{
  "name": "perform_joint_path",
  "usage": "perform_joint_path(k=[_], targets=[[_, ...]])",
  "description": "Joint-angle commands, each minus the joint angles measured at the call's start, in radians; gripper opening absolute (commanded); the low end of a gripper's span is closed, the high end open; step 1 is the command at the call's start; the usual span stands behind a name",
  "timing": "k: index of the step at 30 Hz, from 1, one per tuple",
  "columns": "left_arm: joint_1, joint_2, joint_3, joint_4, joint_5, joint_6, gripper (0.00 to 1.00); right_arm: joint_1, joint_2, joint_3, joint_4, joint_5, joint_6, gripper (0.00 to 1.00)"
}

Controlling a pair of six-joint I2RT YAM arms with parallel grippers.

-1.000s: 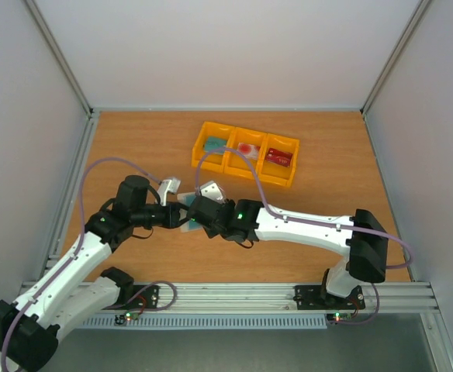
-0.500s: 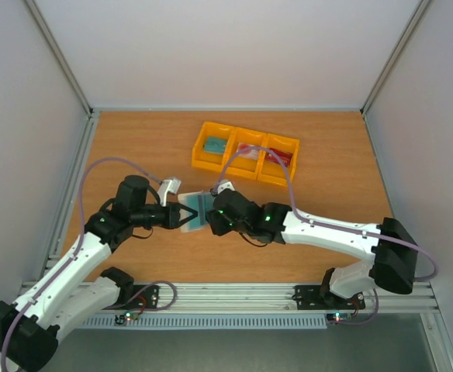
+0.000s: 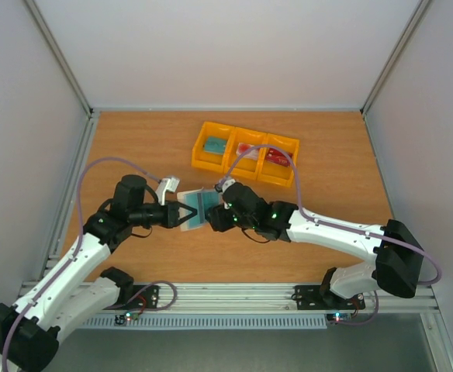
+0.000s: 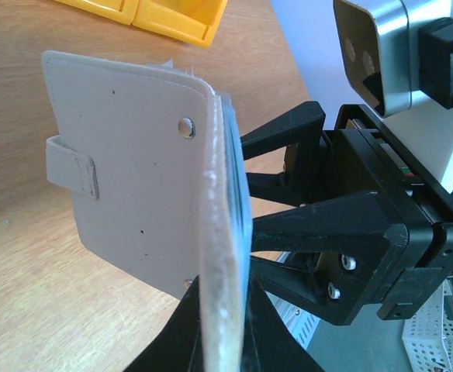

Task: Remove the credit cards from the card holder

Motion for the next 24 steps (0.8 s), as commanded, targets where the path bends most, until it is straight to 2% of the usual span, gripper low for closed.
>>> perform_joint_path(k=[1, 7, 12, 16, 19, 24], targets=[[-0.019, -0.009, -0.013, 0.158, 0.175, 0.010, 0.00, -0.007, -0.011, 0.048, 0.201, -0.128, 0.038, 0.61], [-0.019, -0.015, -0.010, 0.146, 0.187, 0.033, 0.00, -0.021, -0.011, 0.083, 0.126, -0.022, 0.038, 0.61], [-0.019, -0.019, -0.008, 0.140, 0.172, 0.031, 0.00, -0.011, 0.016, 0.150, -0.069, 0.150, 0.039, 0.54], [-0.019, -0.013, -0.008, 0.123, 0.152, 0.035, 0.00, -0.003, 0.012, 0.167, -0.130, 0.207, 0.032, 0.50], [-0.019, -0.008, -0.009, 0.118, 0.134, 0.040, 0.00, -0.001, 0.007, 0.164, -0.092, 0.136, -0.015, 0.51], [-0.019, -0.011, -0.004, 0.112, 0.133, 0.045, 0.00, -0.015, 0.002, 0.124, 0.064, -0.220, -0.104, 0.59]])
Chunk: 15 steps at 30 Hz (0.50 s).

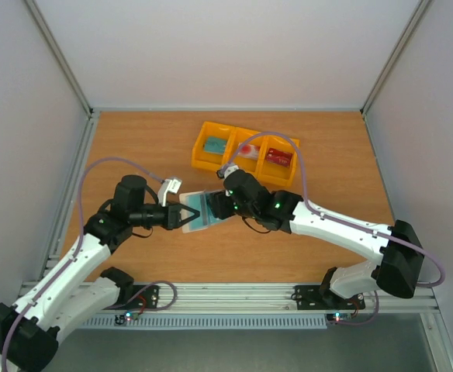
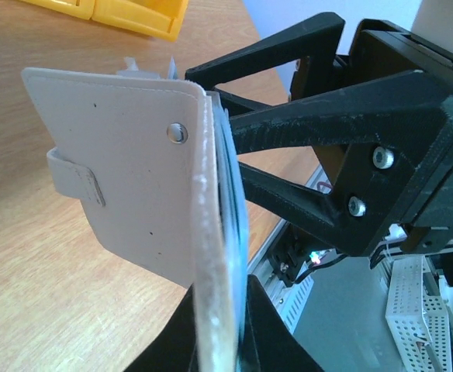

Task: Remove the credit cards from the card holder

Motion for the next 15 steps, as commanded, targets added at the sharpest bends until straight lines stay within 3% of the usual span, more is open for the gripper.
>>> perform_joint_path(k=[1, 9, 12, 15], targets=[[-0.015, -0.013, 0.004, 0.069, 0.071, 0.032, 0.00, 0.003, -0.001, -0.028, 0.192, -0.346, -0.069, 0.59], [-0.015, -0.029, -0.022, 0.213, 0.160, 0.013, 0.00, 0.001, 0.039, -0.062, 0.191, -0.393, 0.004, 0.63], [-0.015, -0.031, -0.010, 0.209, 0.150, 0.016, 0.00, 0.003, 0.051, -0.037, 0.088, -0.267, 0.008, 0.59], [-0.015, -0.026, 0.018, 0.100, 0.075, 0.069, 0.00, 0.003, 0.044, -0.026, -0.038, -0.102, 0.039, 0.55]])
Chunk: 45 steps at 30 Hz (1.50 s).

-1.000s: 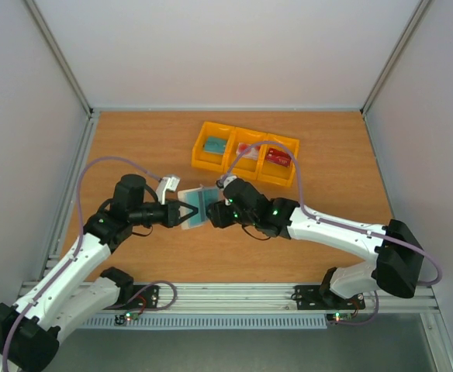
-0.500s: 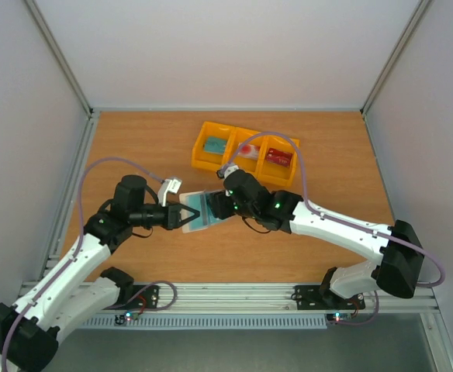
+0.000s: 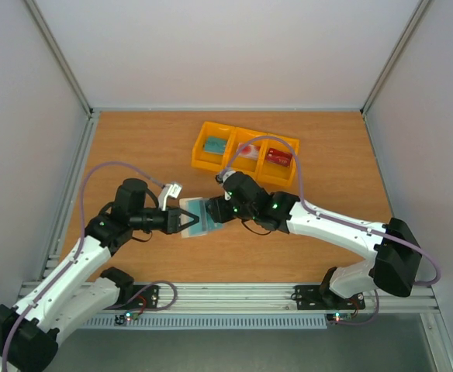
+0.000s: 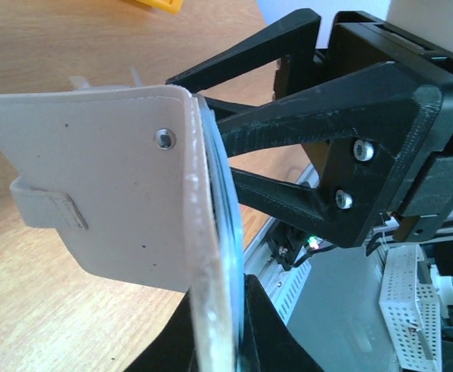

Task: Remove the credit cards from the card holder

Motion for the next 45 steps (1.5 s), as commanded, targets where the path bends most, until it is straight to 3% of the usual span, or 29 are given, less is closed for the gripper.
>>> perform_joint_path(k=[1, 10, 15, 18, 24, 29, 34, 38, 41, 45], targets=[[-0.017, -0.004, 0.058, 0.096, 0.013, 0.094, 0.00, 0.044, 0.019, 0.036, -0.129, 0.115, 0.036, 0.55], [-0.017, 0.013, 0.050, 0.022, -0.114, 0.105, 0.00, 0.062, 0.009, 0.076, -0.216, 0.237, 0.046, 0.53], [-0.017, 0.011, 0.058, 0.006, -0.117, 0.121, 0.00, 0.063, 0.008, 0.084, -0.221, 0.217, 0.042, 0.52], [-0.017, 0.011, 0.052, 0.014, -0.117, 0.119, 0.00, 0.064, -0.005, 0.062, -0.135, 0.137, 0.020, 0.53], [-0.017, 0.009, 0.064, 0.015, -0.114, 0.112, 0.00, 0.067, 0.032, 0.093, -0.208, 0.220, 0.035, 0.36], [-0.017, 0.014, 0.113, -0.066, -0.186, 0.181, 0.00, 0.067, 0.030, 0.089, -0.210, 0.221, 0.034, 0.33], [-0.017, 0.029, 0.236, -0.286, -0.372, 0.447, 0.00, 0.066, -0.041, 0.029, -0.039, 0.026, -0.159, 0.41], [-0.018, 0.043, 0.330, -0.388, -0.431, 0.614, 0.00, 0.066, -0.164, -0.092, 0.208, -0.165, -0.338, 0.47], [-0.018, 0.059, 0.376, -0.429, -0.467, 0.598, 0.00, 0.065, -0.187, -0.115, 0.305, -0.140, -0.295, 0.46], [-0.019, 0.064, 0.379, -0.422, -0.445, 0.432, 0.00, 0.095, -0.123, -0.122, 0.520, -0.106, -0.188, 0.39]])
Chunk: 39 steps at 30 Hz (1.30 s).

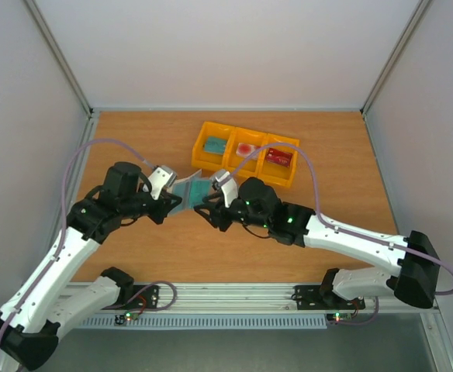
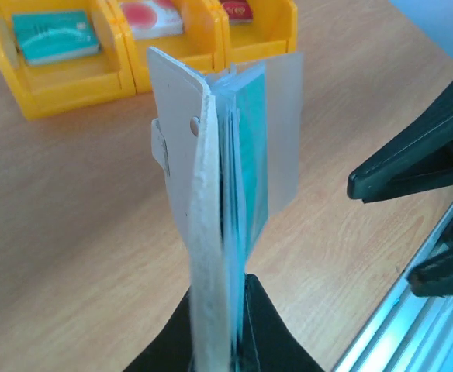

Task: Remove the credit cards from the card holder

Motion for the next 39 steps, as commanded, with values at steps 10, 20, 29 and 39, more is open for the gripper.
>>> perform_joint_path(k=[10, 20, 29, 39], targets=[[-0.001, -0.014, 0.006, 0.062, 0.060, -0.241, 0.00, 0.054, 0.154, 0.005, 0.229, 0.279, 0.208, 0.28], [-0.002, -0.035, -0.052, 0.161, 0.215, -0.350, 0.00, 0.053, 0.198, 0.080, 0.034, 0.392, 0.200, 0.29], [-0.001, -0.048, -0.081, 0.202, 0.240, -0.382, 0.00, 0.055, 0.242, 0.138, -0.028, 0.358, 0.177, 0.38], [-0.001, -0.051, -0.106, 0.235, 0.288, -0.391, 0.00, 0.056, 0.254, 0.120, 0.158, 0.104, 0.130, 0.62]])
